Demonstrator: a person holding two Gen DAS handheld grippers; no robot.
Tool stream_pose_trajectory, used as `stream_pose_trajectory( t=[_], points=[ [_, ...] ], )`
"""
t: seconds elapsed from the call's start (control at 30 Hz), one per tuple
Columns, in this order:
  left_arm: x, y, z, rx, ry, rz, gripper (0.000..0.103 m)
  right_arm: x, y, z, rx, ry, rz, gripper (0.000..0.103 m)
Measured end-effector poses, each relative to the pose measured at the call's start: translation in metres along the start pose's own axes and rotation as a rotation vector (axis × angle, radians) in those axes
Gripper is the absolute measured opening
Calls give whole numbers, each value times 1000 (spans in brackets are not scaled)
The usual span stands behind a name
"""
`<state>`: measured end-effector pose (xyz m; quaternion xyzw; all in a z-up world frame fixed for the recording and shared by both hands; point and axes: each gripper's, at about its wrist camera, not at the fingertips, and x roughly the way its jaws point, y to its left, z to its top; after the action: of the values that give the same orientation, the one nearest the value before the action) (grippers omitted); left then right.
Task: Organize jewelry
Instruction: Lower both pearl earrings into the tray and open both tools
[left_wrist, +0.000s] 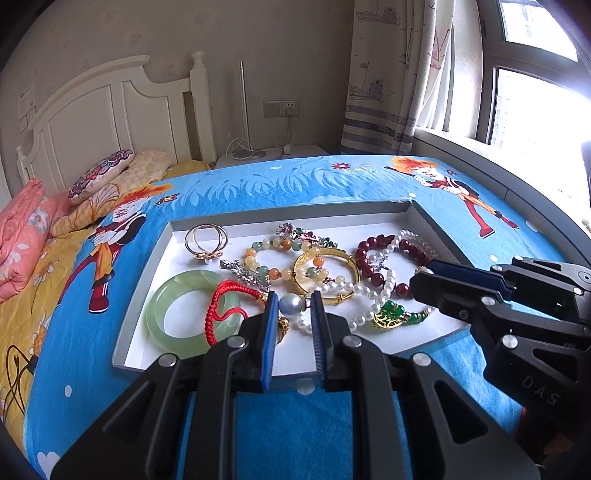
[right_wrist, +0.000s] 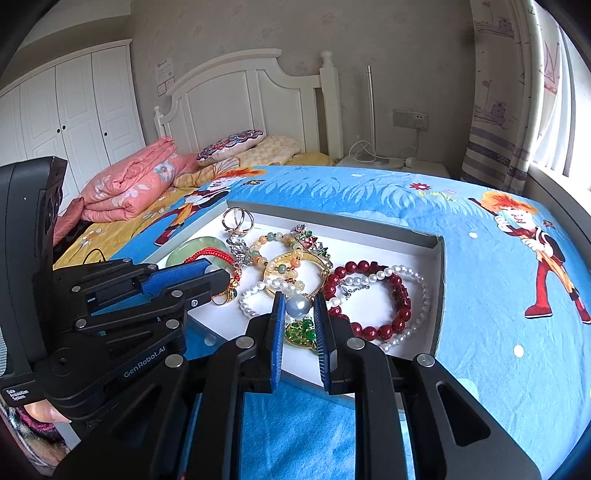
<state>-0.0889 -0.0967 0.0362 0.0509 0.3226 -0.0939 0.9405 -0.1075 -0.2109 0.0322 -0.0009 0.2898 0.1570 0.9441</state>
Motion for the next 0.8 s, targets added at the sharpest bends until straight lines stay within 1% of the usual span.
stream_pose_trajectory(
  t=[0.1, 0.13, 0.17, 0.2, 0.23, 0.27, 0.3, 0.37, 0.4, 0.43, 0.47, 0.5, 0.6, 0.7, 0.8],
  points=[
    [0, 0, 0, 1, -1, 2, 17, 0, 0, 0, 5, -2, 11, 18],
    [-1, 0, 0, 2, -7, 4, 18, 0, -1, 1, 11, -1, 15, 20],
    [-2, 0, 1, 5, -9, 9, 24, 0, -1, 1, 16, 0, 20, 30],
    [-2, 0, 1, 7, -12, 17, 31, -1, -2, 1, 22, -1, 20, 41],
    [-4, 0, 1, 4, -21, 34, 52, -2, -5, 1, 35, -9, 7, 45],
    [-6, 2, 1, -7, -36, 69, 65, -3, -8, 1, 50, -14, 14, 51],
    [-8, 6, 2, -20, -49, 80, 70, -5, -11, 1, 62, -20, 17, 61],
    [-12, 13, 3, -41, -64, 68, 86, -10, -14, 1, 70, -41, -3, 73],
    [-14, 15, 3, -46, -74, 76, 90, -13, -15, 1, 71, -49, -7, 76],
    [-17, 16, 4, -46, -91, 92, 97, -15, -15, 1, 72, -58, -14, 78],
    [-21, 16, 4, -40, -111, 110, 101, -18, -15, 1, 75, -69, -24, 83],
    [-24, 16, 4, -30, -125, 124, 101, -21, -15, 1, 77, -81, -34, 87],
    [-30, 12, 5, 3, -144, 163, 101, -28, -14, 0, 79, -96, -53, 87],
    [-36, 13, 1, 7, -155, 165, 101, -31, -12, -3, 92, -98, -92, 87],
    [-38, 18, -6, 8, -154, 176, 101, -27, -7, -9, 113, -67, -123, 87]
  ],
)
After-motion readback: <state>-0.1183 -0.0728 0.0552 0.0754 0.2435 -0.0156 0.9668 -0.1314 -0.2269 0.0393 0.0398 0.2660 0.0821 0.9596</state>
